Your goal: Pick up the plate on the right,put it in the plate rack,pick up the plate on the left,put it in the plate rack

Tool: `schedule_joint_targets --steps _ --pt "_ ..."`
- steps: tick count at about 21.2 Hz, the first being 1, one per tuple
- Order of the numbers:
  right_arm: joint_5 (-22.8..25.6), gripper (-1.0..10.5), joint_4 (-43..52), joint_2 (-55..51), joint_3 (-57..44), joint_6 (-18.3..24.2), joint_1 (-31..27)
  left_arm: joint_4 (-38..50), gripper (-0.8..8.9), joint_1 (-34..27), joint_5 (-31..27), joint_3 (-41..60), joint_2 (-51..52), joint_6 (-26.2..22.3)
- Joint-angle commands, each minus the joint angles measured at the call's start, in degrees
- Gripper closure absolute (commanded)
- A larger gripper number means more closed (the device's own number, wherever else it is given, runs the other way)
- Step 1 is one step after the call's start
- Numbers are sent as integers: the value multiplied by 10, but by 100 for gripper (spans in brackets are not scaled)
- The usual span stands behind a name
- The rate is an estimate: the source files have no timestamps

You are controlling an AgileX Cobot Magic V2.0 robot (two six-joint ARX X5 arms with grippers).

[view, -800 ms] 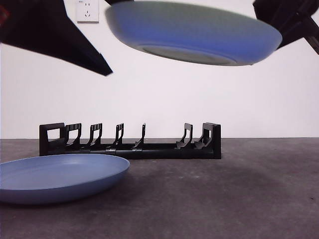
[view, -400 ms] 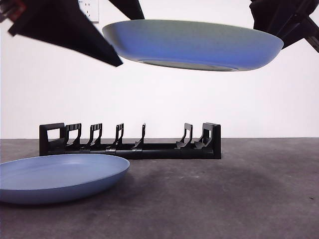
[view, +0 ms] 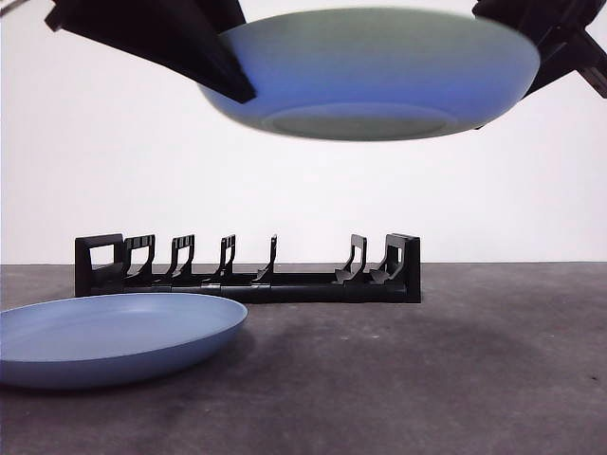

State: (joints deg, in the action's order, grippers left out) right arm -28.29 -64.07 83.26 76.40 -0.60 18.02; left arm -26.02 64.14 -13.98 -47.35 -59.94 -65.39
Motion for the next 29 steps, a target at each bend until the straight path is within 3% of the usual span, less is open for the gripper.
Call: schedule_joint_targets --steps 1,11,17,25,29 --pt "16 958 -1 -3 0 2 0 -4 822 0 -11 -1 3 23" --pt "22 935 31 -3 0 1 0 -32 822 1 -11 -1 4 55" --pt "21 568 65 -3 3 -9 0 -39 822 8 -11 -1 4 73" --pt "24 561 104 -28 39 -12 0 -56 822 10 16 -1 4 158" --pt "90 568 141 -79 84 -32 0 -38 822 7 29 -1 3 225"
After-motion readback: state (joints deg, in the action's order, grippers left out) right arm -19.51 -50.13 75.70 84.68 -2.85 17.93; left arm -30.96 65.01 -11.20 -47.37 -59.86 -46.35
